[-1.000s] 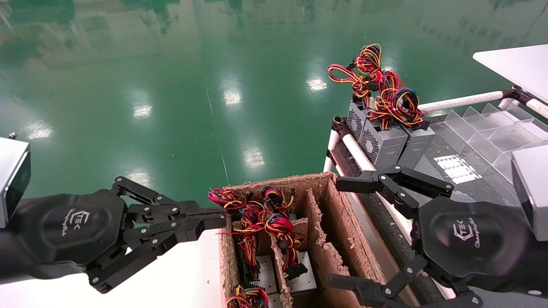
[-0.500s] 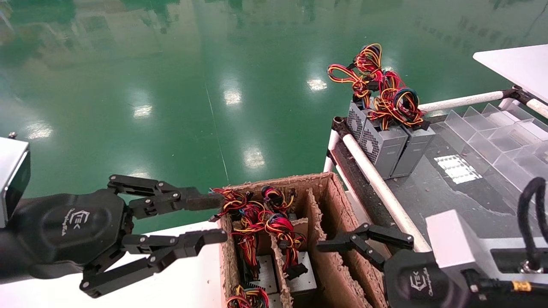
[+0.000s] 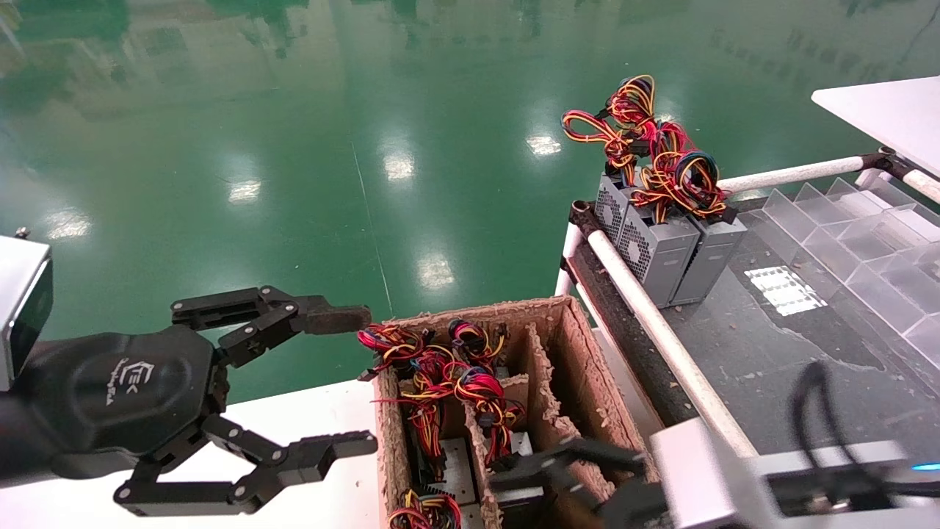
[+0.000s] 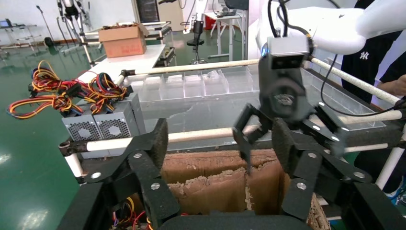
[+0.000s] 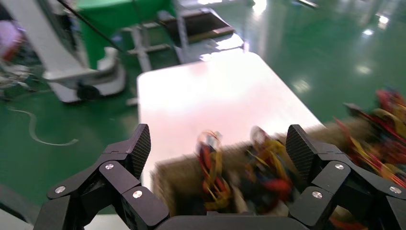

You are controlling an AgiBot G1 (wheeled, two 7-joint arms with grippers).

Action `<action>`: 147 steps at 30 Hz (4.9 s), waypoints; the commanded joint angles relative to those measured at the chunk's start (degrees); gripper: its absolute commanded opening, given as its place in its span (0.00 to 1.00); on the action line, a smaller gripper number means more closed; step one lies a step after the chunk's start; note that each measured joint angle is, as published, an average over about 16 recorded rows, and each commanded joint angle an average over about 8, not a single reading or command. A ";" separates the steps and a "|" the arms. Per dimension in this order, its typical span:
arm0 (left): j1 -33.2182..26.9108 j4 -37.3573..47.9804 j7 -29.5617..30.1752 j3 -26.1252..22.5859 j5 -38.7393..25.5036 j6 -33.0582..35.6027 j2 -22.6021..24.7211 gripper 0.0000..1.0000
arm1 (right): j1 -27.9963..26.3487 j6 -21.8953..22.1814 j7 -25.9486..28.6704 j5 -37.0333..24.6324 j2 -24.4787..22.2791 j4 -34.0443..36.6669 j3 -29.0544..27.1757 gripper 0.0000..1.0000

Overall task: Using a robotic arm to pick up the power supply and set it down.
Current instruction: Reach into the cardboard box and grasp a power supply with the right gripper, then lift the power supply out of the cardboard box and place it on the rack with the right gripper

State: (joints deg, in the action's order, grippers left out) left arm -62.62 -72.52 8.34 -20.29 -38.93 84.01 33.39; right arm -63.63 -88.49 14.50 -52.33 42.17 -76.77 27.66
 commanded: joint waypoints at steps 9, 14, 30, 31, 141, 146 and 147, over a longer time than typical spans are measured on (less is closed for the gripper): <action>0.00 0.00 0.00 -0.01 0.00 0.00 0.00 1.00 | -1.19 1.00 -1.06 -4.25 6.17 -0.31 6.66 0.56; -0.01 0.00 -0.01 -0.01 0.01 0.00 0.00 1.00 | -0.95 3.50 -2.55 -7.79 7.73 -0.41 8.10 0.01; -0.01 0.00 -0.01 -0.02 0.01 0.00 -0.01 1.00 | 0.94 7.36 -2.86 -11.54 9.25 -0.17 9.49 0.00; -0.01 0.00 -0.01 -0.02 0.01 0.00 -0.01 1.00 | 1.02 7.45 -2.83 -11.55 9.18 -0.14 9.48 0.00; -0.03 0.00 -0.05 -0.10 0.06 -0.03 -0.04 1.00 | -32.81 9.51 -28.29 -8.11 -7.41 61.02 -5.31 0.00; -0.03 0.00 -0.05 -0.10 0.07 -0.04 -0.04 1.00 | -35.86 13.07 -29.91 -10.22 -5.88 65.49 -4.34 0.00; -0.03 0.00 -0.05 -0.10 0.07 -0.04 -0.04 1.00 | -36.33 13.86 -30.16 -10.54 -5.54 66.23 -4.19 0.00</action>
State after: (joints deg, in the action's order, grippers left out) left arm -62.64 -72.52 8.29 -20.39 -38.86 83.97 33.35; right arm -99.62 -74.87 -15.50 -62.69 36.72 -11.07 23.43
